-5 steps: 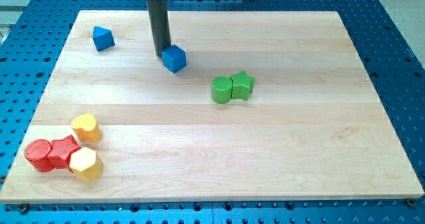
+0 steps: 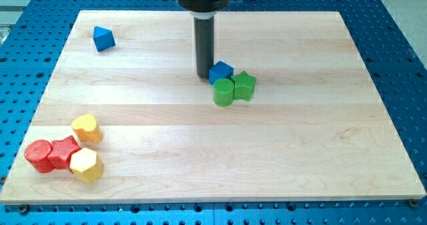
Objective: Move the cube into the green blocks
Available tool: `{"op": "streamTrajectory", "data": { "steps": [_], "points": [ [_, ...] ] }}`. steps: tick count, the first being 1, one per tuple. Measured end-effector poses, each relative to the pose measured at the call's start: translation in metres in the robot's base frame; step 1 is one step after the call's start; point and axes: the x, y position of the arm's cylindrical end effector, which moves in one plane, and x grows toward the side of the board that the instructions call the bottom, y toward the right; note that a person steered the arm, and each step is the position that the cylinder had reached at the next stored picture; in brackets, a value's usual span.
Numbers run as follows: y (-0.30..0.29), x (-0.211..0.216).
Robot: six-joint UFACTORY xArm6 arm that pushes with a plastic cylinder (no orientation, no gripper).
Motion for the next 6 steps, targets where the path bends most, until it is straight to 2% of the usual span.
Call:
{"op": "streamTrajectory", "data": {
  "steps": [1,2,3,4,5,6],
  "points": [
    [-0.013,-0.055],
    [-0.074,-0.155],
    [-0.19,-0.192],
    [-0.286,-0.165],
    [-0.296,-0.111],
    [-0.239,-0.08]
  ]
}}
